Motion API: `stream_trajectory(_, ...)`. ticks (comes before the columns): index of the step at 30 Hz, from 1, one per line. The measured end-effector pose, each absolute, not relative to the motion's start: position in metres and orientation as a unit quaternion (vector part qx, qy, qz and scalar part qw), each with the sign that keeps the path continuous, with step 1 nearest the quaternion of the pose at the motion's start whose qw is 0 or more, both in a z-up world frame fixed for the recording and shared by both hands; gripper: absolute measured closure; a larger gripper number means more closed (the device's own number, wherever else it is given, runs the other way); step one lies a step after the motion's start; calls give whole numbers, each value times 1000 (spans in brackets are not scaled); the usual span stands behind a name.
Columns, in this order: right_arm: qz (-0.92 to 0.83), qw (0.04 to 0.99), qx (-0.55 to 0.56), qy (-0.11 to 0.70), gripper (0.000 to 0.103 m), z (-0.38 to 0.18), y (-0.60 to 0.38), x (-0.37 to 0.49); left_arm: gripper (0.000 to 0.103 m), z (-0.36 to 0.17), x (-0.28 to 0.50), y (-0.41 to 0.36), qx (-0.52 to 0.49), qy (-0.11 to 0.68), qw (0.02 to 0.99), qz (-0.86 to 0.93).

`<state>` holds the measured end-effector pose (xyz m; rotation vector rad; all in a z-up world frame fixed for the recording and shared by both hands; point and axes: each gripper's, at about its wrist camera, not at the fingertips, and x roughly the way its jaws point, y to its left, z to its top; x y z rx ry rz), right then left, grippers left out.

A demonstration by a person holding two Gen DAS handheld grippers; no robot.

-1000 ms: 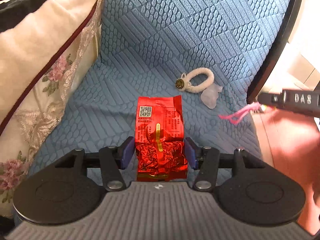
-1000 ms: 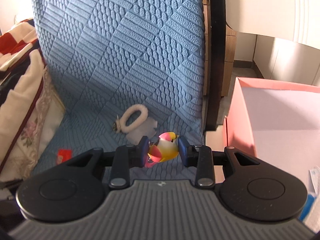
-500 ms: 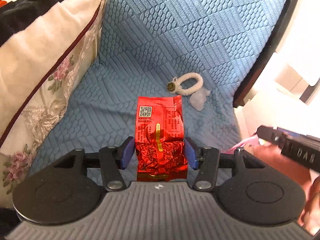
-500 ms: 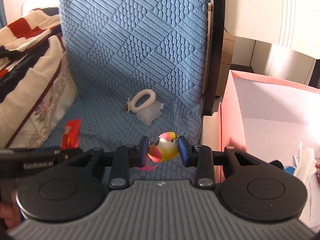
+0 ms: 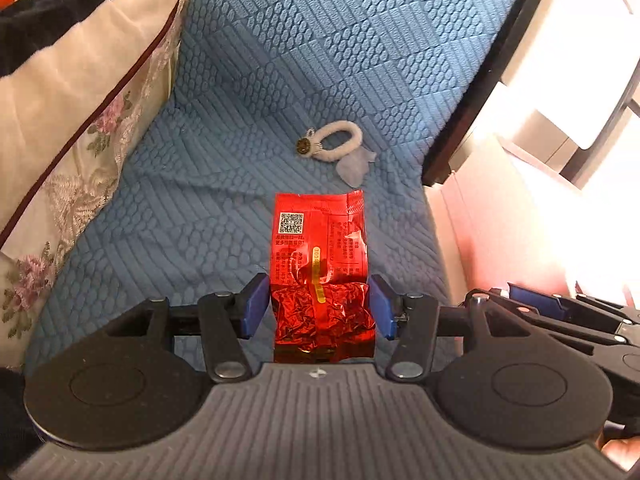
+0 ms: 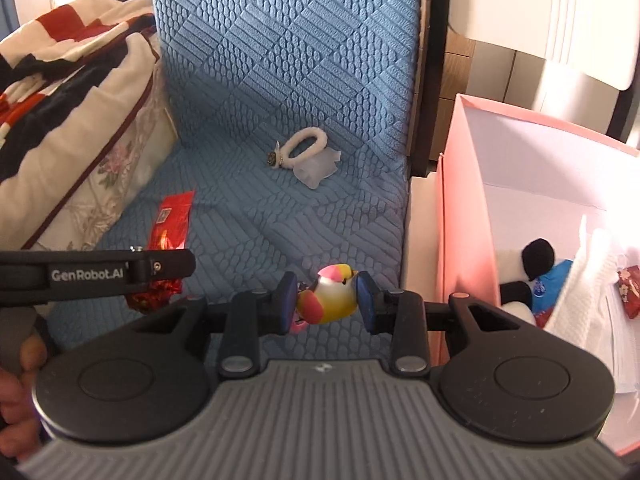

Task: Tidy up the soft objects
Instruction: 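Lift and carry the tea packet with the left tool while the right tool carries the bird toward the box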

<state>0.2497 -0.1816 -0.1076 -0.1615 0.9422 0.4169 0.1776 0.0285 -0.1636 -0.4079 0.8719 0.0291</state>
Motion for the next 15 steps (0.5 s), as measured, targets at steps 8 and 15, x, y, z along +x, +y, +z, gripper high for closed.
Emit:
stream_trajectory(8,194,868,-54,453,68,-85,-206,237,43,-142,166,10,-205,421,883,-9)
stream_trajectory(15,212,873,-52,437,68,-59,-223,233,43,-109,164,-12,-187,403,895,-25)
